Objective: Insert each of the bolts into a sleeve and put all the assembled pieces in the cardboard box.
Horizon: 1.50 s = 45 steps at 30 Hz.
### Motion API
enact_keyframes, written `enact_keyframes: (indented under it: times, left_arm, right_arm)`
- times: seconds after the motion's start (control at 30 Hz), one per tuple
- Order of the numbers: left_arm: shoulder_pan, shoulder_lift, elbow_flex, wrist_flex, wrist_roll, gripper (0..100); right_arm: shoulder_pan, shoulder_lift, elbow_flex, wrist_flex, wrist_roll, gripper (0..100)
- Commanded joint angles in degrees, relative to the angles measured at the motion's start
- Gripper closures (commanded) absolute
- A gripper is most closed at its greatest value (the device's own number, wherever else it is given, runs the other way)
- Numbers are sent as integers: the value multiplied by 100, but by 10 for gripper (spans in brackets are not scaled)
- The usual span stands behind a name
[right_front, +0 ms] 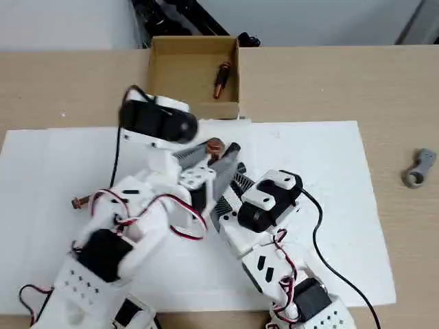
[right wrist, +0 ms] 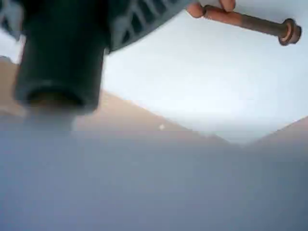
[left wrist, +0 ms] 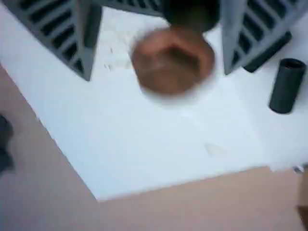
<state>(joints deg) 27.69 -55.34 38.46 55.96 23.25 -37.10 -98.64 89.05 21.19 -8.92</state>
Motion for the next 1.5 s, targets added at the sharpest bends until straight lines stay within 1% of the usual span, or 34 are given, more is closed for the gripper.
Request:
enact_keyframes:
  times: [0.0, 0.17, 0.27, 0.33, 0.43, 0.57, 0.67, 0.77, 0.93, 1.1, 1.3, 1.47]
  left_arm:
    - [-308, -44, -488, 185, 26, 829]
    - [-668, -53, -901, 554, 26, 817]
    - [-949, -53, -1525, 870, 0, 820]
    - [-1319, -53, -1868, 1020, -35, 833]
    - [-1899, -88, -1974, 1143, -563, 865]
    - [-2374, -97, -1956, 1635, -1459, 923]
    - [-2620, -97, -1956, 1916, -1864, 961]
    - [-2866, -105, -1956, 2110, -2110, 982]
    - [-3262, -105, -1956, 2418, -2171, 990]
    - [-3508, -105, -1956, 2681, -2171, 990]
    - [-3525, -105, -1947, 2954, -2171, 990]
    - [-3525, -105, -1868, 2971, -2171, 990]
  right_arm:
    - [48, 22, -220, -48, -35, 995]
    - [75, 259, -686, -4, -9, 995]
    - [259, 927, -1213, -163, -9, 995]
    - [470, 1569, -1697, -409, -9, 995]
    - [585, 2651, -2593, -593, -35, 995]
    - [602, 4066, -3684, -875, -26, 995]
    - [752, 5086, -4158, -1341, -44, 995]
    - [778, 6044, -4545, -1868, -35, 995]
    - [787, 7565, -5354, -2677, -18, 995]
    - [1059, 9042, -6418, -3134, -44, 995]
    - [1490, 10607, -7657, -3213, -18, 991]
    - [1648, 11653, -8404, -3213, -18, 990]
